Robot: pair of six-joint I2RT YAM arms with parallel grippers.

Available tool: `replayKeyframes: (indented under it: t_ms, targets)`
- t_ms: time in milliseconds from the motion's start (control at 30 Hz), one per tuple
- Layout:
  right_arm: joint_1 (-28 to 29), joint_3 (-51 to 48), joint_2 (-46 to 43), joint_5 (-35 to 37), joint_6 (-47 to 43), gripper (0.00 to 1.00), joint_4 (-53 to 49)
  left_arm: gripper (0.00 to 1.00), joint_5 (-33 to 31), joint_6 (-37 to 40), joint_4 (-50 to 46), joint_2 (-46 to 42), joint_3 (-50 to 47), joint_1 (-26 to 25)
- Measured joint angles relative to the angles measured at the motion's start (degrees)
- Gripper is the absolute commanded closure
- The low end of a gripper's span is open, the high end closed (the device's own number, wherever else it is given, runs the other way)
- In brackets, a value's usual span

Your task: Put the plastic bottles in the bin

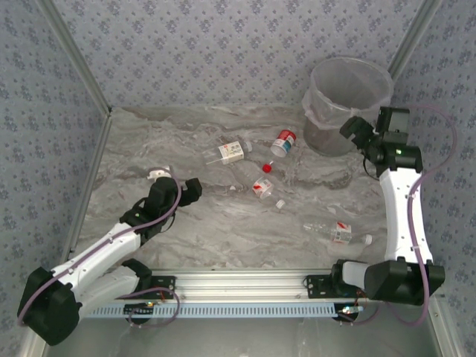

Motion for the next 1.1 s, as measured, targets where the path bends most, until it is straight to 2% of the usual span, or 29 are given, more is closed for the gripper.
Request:
replayKeyframes:
  t_ms: [167, 333, 600, 867, 1100]
  targets:
    - [-0.55, -8.33, -0.7, -4.74, 10.01, 0.0, -8.57, 0.01, 2.38, -2.89, -2.67, 1.49, 2.49, 0.07]
    - [0.0, -14.45, -1.62, -6.47, 22.95, 0.0, -17.03, 0.01, 6.8, -4.83, -3.41, 2.19, 4.39, 0.11]
    - [2.38, -23.43, -11.32, -6.8, 43.8, 0.0, -23.19, 0.0, 16.41, -2.51, -1.07, 4.94, 4.7, 0.11]
    - [6.54, -33.24, -16.04, -5.44, 60.26, 0.01, -21.75, 0.0, 18.08, 0.52, -1.01, 6.25, 5.05, 0.11]
    - [8.98, -38.14, -14.4, -3.74, 67.52, 0.01, -14.34, 0.01, 18.18, 1.01, -1.07, 6.25, 5.05, 0.11]
